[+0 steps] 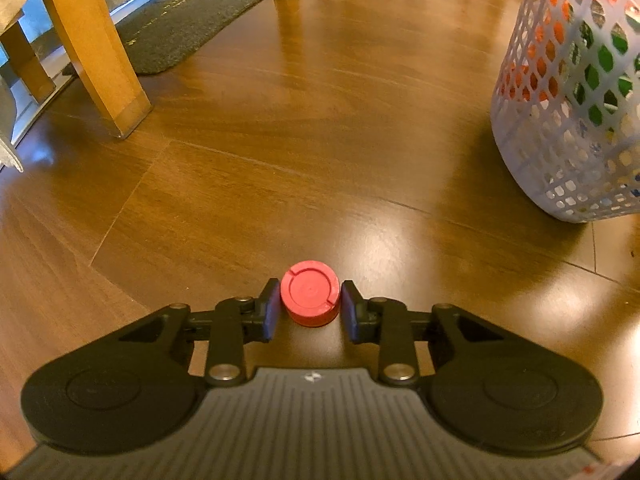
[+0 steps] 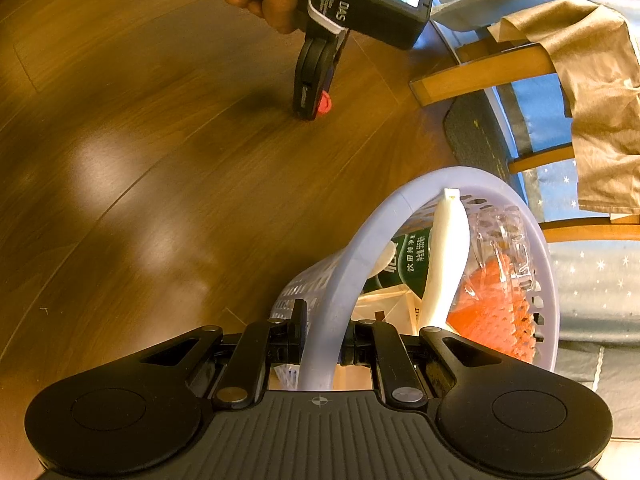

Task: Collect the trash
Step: 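Close the left gripper on the red bottle cap, then carry the red cap over the wastebasket and open the left gripper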

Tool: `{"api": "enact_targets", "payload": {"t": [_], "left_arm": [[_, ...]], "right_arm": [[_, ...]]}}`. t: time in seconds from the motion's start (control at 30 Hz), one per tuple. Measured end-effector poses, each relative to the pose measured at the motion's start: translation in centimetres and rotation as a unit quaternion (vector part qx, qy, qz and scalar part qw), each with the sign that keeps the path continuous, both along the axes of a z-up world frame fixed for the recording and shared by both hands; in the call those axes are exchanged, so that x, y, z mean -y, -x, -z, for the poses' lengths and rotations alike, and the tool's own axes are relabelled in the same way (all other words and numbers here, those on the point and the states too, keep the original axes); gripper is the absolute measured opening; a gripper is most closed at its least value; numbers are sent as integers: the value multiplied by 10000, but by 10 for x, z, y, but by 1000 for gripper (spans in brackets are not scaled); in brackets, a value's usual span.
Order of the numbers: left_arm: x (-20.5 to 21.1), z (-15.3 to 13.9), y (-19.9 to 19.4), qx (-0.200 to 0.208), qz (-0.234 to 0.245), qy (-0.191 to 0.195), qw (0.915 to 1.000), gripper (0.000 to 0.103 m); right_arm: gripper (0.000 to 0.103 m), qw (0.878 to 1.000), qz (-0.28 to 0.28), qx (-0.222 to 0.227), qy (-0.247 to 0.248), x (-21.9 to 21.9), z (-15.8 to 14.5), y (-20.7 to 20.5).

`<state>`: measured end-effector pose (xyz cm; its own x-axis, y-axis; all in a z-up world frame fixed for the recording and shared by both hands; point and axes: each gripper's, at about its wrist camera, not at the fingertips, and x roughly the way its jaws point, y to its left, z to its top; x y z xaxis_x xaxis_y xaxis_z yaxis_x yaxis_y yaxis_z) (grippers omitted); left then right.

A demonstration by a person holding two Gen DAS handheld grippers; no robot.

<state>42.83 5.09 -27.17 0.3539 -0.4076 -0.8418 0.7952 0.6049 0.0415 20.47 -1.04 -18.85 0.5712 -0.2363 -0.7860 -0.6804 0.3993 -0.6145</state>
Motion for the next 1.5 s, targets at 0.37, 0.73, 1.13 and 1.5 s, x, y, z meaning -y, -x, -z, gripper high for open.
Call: {"api": "enact_targets", "payload": {"t": [0.37,0.73,1.13,1.5], "left_arm": [[-23,-33,12,64,141,-67,9999,27],[-40,-83,35,181,290,-8,9994,27],[-69,-124,66,150,435,-69,9989,27],[-132,-167,123,-62,245,-79,9996,27]], "right_arm": [[9,10000,19,-4,-10,0,0,0],[9,9999,-17,-87,-85,-1,-5,0],[9,9970,-126,-371,-675,-21,-29,3],[9,9831,-814,-883,-1380,-80,-58,40]]}}
